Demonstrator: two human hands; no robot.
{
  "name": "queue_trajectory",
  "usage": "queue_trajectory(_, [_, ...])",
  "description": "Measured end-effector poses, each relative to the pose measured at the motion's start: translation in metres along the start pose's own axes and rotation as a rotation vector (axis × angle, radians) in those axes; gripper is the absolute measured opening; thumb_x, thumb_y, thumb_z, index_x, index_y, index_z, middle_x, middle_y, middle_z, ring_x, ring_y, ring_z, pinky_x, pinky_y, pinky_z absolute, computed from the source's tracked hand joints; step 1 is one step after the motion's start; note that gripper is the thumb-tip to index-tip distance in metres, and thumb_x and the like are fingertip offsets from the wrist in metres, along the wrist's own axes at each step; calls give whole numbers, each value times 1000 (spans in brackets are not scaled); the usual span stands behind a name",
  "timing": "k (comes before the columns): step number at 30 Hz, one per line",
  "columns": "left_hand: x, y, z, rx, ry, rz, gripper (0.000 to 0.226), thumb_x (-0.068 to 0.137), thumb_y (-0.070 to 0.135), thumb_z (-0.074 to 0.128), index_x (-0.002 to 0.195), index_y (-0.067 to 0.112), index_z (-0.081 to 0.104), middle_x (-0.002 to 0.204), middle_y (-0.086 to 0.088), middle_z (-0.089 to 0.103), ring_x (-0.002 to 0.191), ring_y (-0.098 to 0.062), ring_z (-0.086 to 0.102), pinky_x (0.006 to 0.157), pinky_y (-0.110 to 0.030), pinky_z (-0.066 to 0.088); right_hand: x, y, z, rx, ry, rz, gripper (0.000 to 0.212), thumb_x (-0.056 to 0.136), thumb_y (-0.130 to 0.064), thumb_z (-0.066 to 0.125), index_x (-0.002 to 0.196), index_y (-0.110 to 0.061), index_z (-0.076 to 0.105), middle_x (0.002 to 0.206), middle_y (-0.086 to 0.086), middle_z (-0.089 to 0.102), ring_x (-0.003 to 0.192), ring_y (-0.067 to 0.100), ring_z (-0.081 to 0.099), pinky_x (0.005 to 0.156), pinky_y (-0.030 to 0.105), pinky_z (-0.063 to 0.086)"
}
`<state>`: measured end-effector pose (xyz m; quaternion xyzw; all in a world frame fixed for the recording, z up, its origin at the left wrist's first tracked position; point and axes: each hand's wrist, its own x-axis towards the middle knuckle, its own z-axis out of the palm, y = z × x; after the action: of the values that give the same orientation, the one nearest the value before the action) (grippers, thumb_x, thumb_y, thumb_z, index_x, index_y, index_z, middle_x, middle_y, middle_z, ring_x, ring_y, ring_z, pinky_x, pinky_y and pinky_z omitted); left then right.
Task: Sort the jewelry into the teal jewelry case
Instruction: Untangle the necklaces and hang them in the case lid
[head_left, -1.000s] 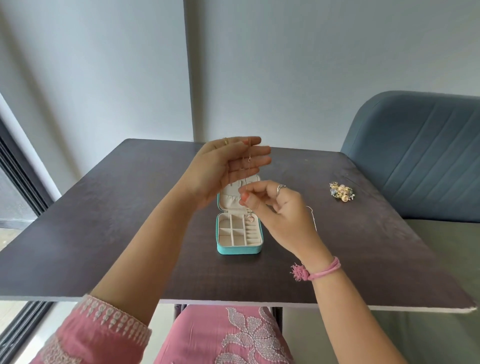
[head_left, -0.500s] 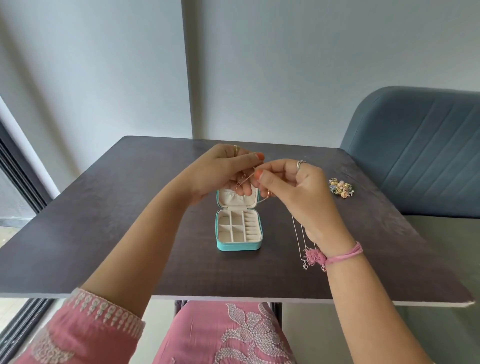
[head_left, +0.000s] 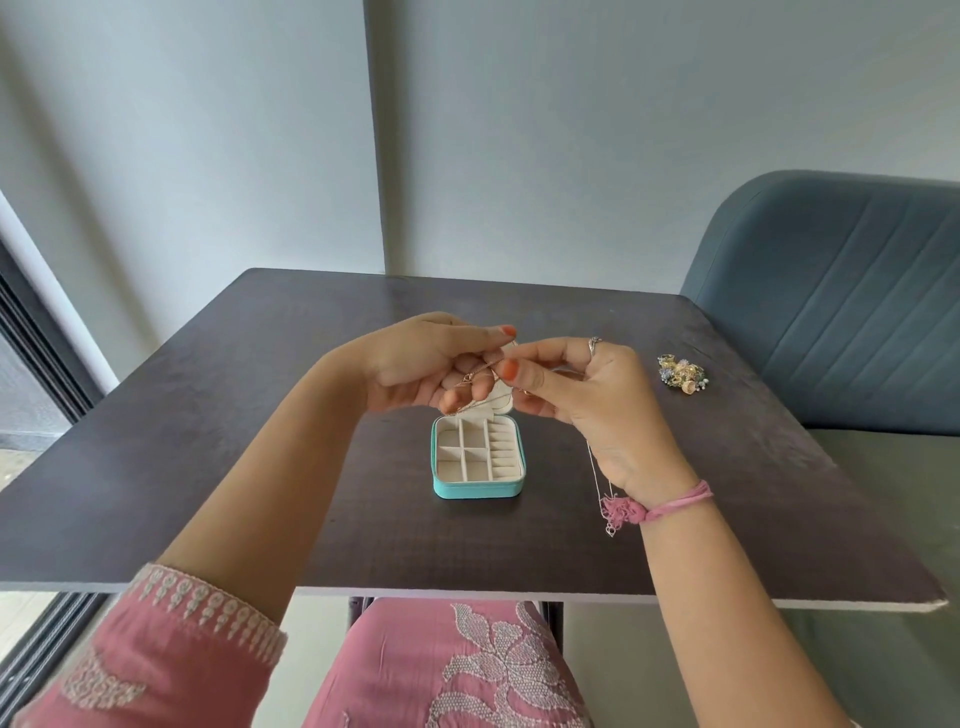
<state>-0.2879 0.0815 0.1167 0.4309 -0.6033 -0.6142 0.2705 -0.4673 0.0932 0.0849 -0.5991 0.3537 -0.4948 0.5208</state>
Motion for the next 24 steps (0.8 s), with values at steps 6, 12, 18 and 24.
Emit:
queue_trajectory(6, [-3, -1, -9, -4, -106, -74, 43, 91, 41, 45, 82, 8, 71, 56, -3, 59, 38, -7, 47, 42, -14, 43, 0, 7, -6, 129, -98, 119, 19, 61, -18, 78, 79, -11, 77, 80, 8, 72, 71, 15, 67, 69, 27, 57])
queue_trajectory(12, [-4, 4, -7, 162, -211, -172, 51, 88, 49, 43, 86, 7, 72, 62, -5, 61, 40, -6, 49, 44, -13, 44, -1, 14, -6, 218, -215, 179, 12, 69, -11, 70, 77, -13, 78, 78, 9, 74, 73, 16, 71, 67, 27, 58])
queue_trajectory(18, [0, 1, -11, 200, -225, -199, 65, 89, 55, 39, 103, -1, 70, 61, -3, 60, 40, -6, 44, 47, -14, 43, -2, 22, -7, 145, -195, 137, 17, 66, -25, 74, 81, -17, 77, 79, 8, 73, 75, 18, 70, 63, 31, 59])
queue_trajectory(24, [4, -1, -10, 208, -197, -228, 69, 90, 58, 36, 108, 0, 68, 60, 0, 59, 42, -6, 49, 51, -14, 46, 1, 22, -11, -134, -159, -72, 17, 79, -21, 70, 93, -14, 74, 91, 4, 74, 83, 16, 70, 80, 33, 58])
